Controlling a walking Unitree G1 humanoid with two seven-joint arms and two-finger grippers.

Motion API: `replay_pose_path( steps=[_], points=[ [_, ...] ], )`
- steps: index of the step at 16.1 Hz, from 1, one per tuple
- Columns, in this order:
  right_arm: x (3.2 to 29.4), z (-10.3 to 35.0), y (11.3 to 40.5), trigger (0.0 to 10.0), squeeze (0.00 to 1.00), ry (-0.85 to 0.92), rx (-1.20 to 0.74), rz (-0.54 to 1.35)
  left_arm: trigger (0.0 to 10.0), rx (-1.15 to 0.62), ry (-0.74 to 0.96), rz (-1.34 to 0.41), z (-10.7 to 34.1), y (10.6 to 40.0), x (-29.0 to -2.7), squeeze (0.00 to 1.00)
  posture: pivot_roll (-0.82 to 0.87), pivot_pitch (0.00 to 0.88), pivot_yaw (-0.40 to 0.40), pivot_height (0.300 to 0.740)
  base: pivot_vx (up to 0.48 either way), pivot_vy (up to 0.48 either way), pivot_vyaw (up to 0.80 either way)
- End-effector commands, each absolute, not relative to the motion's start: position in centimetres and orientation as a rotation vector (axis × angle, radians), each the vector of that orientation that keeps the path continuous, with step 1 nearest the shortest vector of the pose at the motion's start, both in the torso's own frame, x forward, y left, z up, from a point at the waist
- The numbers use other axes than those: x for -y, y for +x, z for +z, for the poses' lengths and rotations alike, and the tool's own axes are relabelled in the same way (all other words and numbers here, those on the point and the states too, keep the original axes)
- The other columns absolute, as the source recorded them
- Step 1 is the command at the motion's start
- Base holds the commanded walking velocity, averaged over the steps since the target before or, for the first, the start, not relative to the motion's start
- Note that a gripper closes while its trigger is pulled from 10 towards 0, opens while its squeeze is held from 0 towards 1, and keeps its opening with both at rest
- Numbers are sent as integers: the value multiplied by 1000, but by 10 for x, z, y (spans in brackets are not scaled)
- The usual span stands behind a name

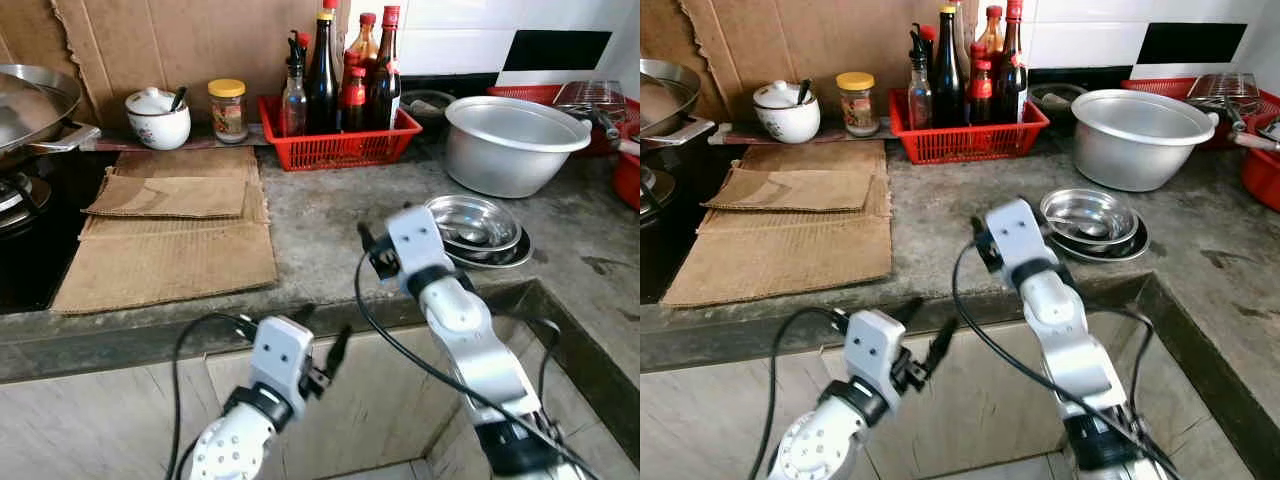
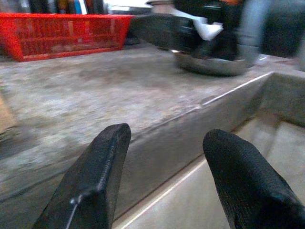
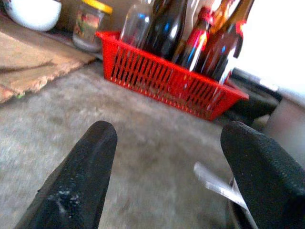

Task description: Kitchen organization

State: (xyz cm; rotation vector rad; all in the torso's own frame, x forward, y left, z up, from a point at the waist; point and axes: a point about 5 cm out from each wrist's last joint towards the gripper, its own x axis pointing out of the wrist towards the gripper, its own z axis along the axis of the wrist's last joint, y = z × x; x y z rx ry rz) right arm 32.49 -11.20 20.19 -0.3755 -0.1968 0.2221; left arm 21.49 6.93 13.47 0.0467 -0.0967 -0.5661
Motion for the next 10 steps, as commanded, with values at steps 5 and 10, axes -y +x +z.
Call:
replay_pose_path(
  steps=[5, 10],
  points=[
    [110, 206, 344, 10000, 0, -592, 218, 172, 10000, 149, 2, -635, 147, 208, -62, 0, 63, 79, -78, 740, 0, 0, 0],
    [112, 201, 349, 10000, 0, -535, 184, 132, 10000, 149, 7, -632, 148, 208, -62, 0, 66, 98, -86, 740, 0, 0, 0]
  ],
)
